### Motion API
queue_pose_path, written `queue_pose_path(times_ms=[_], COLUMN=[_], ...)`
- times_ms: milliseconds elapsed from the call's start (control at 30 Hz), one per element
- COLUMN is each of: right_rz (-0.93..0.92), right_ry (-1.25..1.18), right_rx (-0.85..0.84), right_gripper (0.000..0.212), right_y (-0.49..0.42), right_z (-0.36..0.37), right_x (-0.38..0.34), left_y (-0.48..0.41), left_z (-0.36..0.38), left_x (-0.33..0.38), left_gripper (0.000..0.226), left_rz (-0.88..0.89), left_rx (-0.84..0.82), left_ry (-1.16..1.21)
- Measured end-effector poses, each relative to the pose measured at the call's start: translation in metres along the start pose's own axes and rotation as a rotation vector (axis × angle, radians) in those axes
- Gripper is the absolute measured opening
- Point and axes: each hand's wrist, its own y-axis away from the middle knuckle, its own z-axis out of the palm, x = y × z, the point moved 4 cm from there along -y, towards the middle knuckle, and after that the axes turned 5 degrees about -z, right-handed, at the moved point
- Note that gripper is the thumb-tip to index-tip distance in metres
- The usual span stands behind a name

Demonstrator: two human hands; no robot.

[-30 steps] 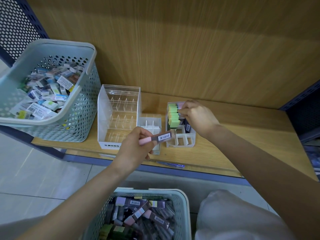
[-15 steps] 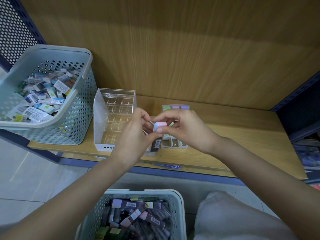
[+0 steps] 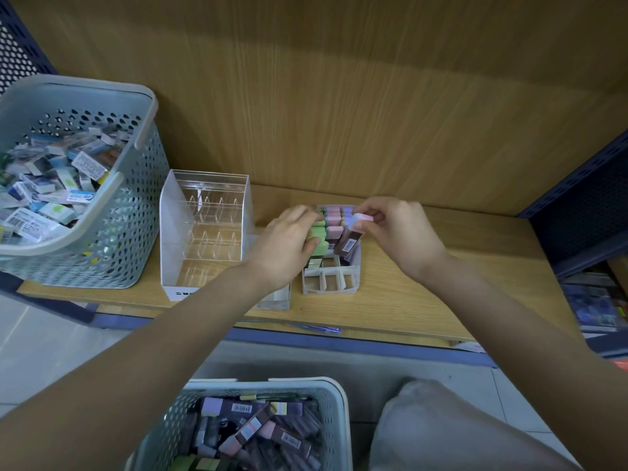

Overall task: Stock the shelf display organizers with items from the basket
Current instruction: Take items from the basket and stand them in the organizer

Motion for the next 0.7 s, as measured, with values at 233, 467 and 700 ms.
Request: queue_pose_path(times_ms=[233, 467, 700], right_rz=[-0.091, -0.051, -0.027], right_ry=[0.156, 0.061, 0.048], right_rx=[-0.100, -0.153, -0.178], right_gripper=[0.012, 0.012, 0.011], right_y=[-0.012, -0.028, -0.023], right_z=[0.030, 0.033, 0.037], right_x=[0.001, -0.006, 0.010], left_y=[-0.004, -0.003, -0.002], left_z=[0.023, 0.027, 0.027], left_x=[-0.015, -0.019, -0.018], left_gripper=[0.040, 0.039, 0.037], left_rz=[-0.010, 0.006, 0.010], left_rx=[-0.068, -0.038, -0.034], left_ry=[-0.012, 0.016, 0.044])
